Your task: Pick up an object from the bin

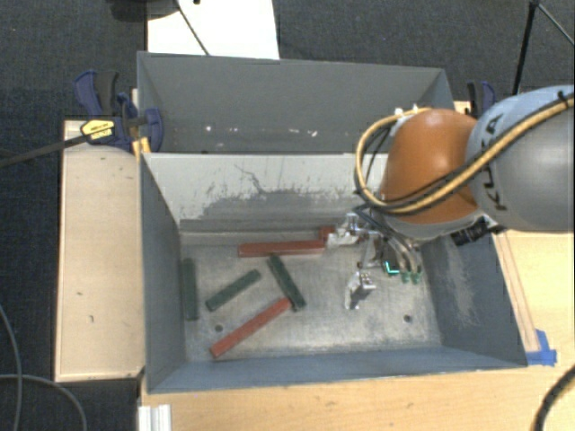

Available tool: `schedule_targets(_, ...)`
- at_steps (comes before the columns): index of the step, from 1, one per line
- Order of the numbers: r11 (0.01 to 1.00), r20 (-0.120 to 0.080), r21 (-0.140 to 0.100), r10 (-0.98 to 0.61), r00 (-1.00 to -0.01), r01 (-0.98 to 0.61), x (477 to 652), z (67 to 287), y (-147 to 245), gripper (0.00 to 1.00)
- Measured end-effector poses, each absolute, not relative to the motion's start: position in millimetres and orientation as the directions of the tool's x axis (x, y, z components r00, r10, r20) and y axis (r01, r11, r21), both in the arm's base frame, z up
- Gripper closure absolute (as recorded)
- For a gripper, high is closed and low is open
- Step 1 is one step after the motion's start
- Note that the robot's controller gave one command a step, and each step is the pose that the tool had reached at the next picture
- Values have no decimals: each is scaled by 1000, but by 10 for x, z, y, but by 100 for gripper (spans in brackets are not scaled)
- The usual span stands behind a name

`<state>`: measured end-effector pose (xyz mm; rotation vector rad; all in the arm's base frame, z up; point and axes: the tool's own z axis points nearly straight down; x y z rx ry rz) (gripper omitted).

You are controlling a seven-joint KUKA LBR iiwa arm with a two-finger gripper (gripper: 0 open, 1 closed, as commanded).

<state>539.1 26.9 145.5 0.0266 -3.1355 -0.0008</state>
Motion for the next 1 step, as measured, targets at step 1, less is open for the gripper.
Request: schedule_targets(1,1000,-2,1,-16,-1000,-16,5409,1499,268,0)
